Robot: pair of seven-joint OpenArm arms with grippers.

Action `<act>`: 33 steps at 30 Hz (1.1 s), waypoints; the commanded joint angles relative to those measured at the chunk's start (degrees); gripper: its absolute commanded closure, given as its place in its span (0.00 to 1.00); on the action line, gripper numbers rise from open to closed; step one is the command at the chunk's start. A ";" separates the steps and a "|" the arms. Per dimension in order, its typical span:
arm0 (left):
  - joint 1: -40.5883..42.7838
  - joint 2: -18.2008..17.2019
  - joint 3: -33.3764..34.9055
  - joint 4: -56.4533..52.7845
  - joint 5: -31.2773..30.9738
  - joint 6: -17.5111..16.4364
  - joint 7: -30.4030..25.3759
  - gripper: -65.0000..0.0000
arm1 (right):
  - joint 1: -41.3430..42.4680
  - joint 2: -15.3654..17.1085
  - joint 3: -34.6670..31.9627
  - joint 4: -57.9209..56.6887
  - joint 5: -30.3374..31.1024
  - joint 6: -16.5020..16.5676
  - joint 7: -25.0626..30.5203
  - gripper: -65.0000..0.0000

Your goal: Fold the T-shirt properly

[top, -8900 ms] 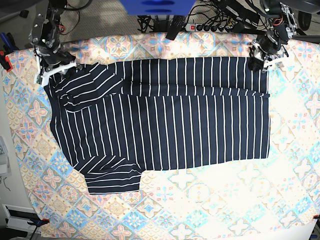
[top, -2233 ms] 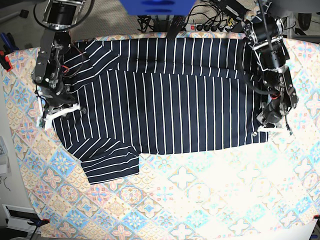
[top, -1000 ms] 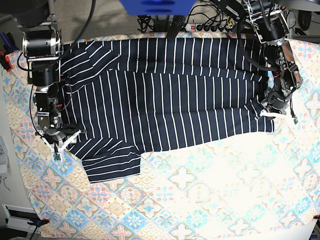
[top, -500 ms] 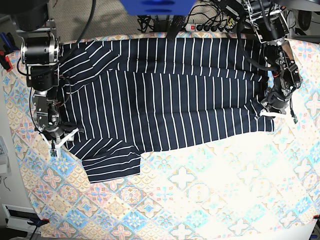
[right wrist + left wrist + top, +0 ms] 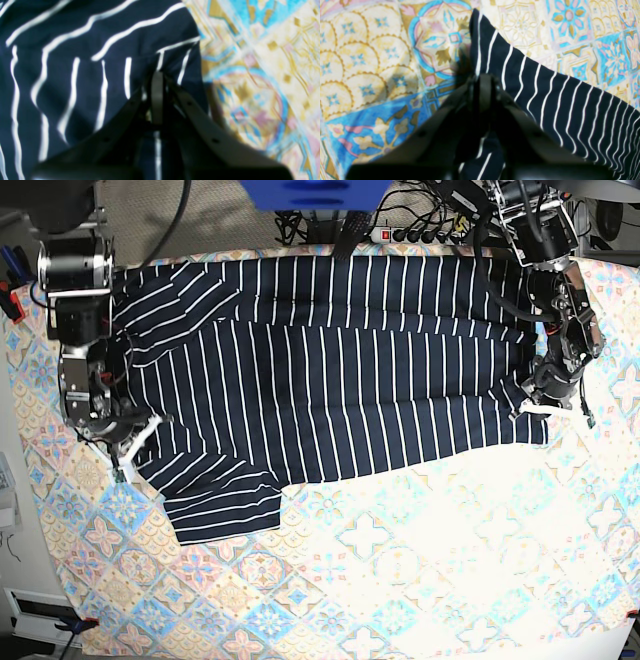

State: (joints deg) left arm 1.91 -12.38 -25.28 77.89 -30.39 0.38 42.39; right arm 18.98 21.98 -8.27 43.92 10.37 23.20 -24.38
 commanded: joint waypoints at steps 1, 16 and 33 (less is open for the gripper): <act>-0.73 -0.85 -0.26 1.19 -0.42 -0.16 -0.85 1.00 | 0.58 2.15 0.23 3.59 0.75 0.32 -0.19 0.99; 5.43 -0.94 -0.26 11.30 -0.42 -0.16 -0.85 1.00 | -12.70 2.51 14.82 28.47 0.75 5.59 -13.29 0.99; 6.31 -0.85 -0.09 12.35 -0.33 -0.16 -1.03 1.00 | 2.42 2.33 7.44 6.76 0.40 5.15 -5.03 0.57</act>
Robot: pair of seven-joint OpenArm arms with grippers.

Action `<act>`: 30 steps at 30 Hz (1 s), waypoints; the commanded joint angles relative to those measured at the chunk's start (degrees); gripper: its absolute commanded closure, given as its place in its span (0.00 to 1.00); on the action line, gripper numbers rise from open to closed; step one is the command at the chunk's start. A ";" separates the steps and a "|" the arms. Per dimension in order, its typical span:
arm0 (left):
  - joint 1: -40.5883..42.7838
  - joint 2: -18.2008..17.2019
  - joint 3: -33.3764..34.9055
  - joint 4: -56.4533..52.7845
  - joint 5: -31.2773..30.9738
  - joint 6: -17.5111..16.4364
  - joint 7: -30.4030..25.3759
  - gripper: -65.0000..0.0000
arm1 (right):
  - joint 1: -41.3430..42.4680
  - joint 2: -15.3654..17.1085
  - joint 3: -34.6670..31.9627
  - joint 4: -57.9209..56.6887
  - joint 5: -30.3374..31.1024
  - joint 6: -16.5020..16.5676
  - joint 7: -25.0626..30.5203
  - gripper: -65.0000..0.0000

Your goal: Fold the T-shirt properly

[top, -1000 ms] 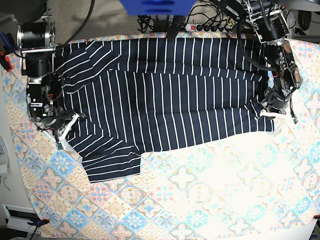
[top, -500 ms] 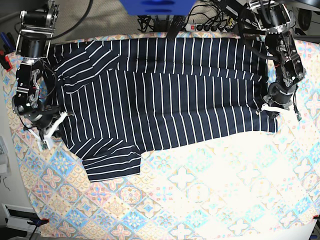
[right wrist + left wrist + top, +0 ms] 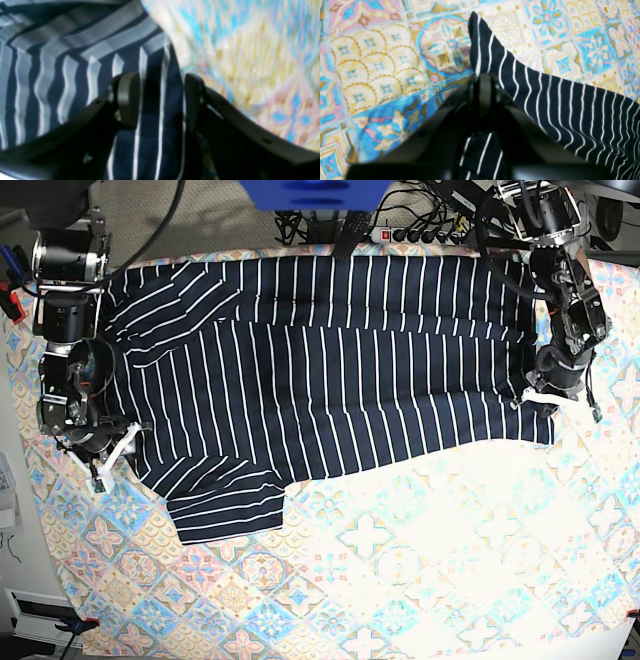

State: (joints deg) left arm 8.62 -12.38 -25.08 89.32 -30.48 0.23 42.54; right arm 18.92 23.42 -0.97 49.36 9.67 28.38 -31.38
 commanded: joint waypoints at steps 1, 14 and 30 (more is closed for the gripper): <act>-0.31 -0.85 -0.28 0.92 -0.25 -0.01 -1.18 1.00 | 3.46 0.89 -0.39 -0.44 1.10 -0.03 2.41 0.57; -0.31 -0.85 -0.37 0.92 -0.25 -0.01 -1.27 1.00 | 6.45 -2.45 -4.17 -6.33 1.10 -0.03 6.01 0.56; -0.31 -0.85 -0.46 0.92 -0.25 -0.01 -1.27 1.00 | 8.56 -3.68 -3.82 -12.84 1.01 -0.03 12.87 0.56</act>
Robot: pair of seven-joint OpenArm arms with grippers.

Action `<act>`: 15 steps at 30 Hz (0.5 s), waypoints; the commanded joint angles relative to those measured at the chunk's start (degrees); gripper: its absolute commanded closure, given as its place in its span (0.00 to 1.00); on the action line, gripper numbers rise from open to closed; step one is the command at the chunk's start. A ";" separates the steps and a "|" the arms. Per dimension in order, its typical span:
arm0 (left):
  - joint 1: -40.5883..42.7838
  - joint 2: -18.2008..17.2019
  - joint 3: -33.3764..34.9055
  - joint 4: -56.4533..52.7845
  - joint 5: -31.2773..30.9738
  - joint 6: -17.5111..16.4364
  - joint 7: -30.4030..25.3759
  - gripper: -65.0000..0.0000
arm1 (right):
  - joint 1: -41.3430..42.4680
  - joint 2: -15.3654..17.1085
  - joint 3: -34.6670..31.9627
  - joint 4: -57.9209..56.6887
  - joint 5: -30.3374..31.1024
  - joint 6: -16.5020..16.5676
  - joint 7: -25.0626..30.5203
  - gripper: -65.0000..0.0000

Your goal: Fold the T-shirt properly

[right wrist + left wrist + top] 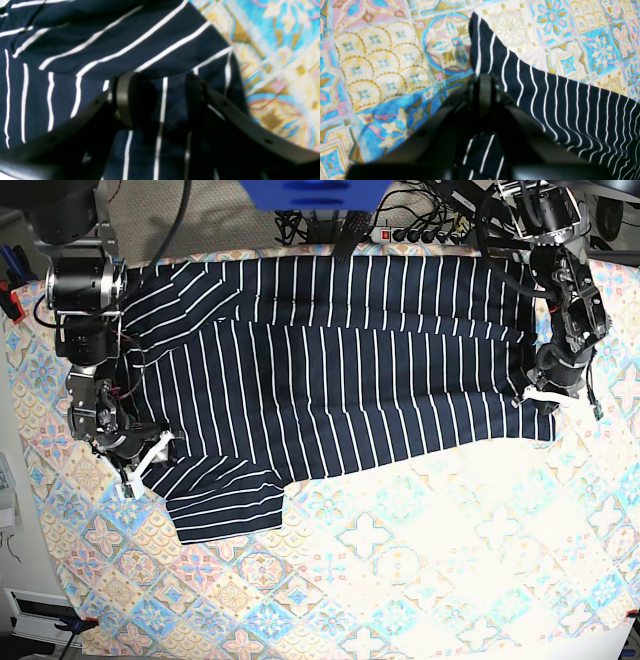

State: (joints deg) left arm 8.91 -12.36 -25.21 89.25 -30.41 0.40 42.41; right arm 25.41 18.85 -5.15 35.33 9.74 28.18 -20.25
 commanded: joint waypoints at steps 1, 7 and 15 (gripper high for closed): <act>-0.60 -0.87 -0.33 0.99 -0.31 -0.18 -1.23 1.00 | 1.71 0.97 0.44 2.87 0.94 0.17 0.95 0.56; -0.86 -0.87 -0.33 0.99 -0.31 -0.18 -1.23 1.00 | -0.13 1.94 0.44 6.56 0.94 0.17 0.43 0.56; -0.86 -0.87 -0.33 0.99 -0.31 -0.18 -1.31 1.00 | -0.05 2.20 0.44 5.68 0.94 -1.15 2.54 0.56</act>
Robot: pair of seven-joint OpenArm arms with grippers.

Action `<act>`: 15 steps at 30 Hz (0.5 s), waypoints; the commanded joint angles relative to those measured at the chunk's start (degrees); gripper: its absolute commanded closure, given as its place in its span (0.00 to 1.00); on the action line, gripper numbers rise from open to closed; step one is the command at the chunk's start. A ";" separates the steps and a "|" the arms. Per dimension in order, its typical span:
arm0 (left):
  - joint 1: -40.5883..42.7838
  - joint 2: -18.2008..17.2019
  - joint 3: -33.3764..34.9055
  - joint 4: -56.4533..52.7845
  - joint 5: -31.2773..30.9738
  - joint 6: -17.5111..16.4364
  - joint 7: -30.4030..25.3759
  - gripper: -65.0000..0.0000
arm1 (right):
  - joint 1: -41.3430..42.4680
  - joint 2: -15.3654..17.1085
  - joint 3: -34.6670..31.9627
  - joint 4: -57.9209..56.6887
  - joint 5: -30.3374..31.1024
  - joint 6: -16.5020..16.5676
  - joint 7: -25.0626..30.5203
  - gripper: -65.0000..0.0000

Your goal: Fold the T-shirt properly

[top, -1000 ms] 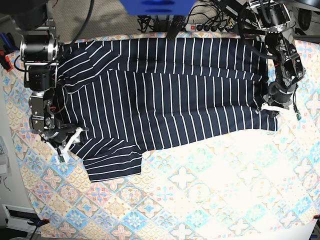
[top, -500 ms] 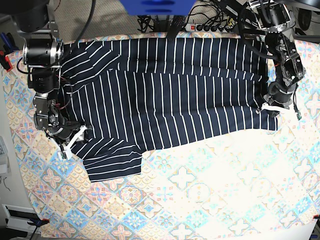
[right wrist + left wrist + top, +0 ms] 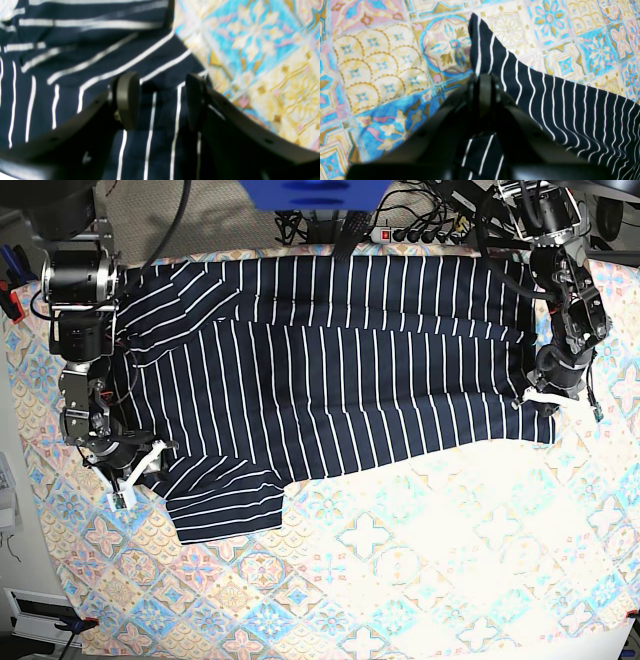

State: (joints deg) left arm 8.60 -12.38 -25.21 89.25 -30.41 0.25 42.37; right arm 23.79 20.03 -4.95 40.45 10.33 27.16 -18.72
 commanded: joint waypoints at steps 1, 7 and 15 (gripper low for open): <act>-0.56 -0.85 -0.33 0.99 -0.31 -0.03 -1.27 1.00 | 1.57 1.02 0.25 -0.40 0.35 -0.12 1.53 0.56; -0.56 -0.85 -0.33 0.99 -0.31 -0.03 -1.27 1.00 | 2.71 1.73 0.25 -7.35 0.35 -0.39 5.23 0.56; -0.64 -0.85 -0.33 0.99 -0.31 -0.03 -1.27 1.00 | 2.71 1.73 -0.28 -8.05 0.35 -0.48 5.84 0.56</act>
State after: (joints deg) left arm 8.58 -12.38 -25.23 89.25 -30.41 0.25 42.22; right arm 24.95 20.80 -5.32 31.66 10.07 26.52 -14.11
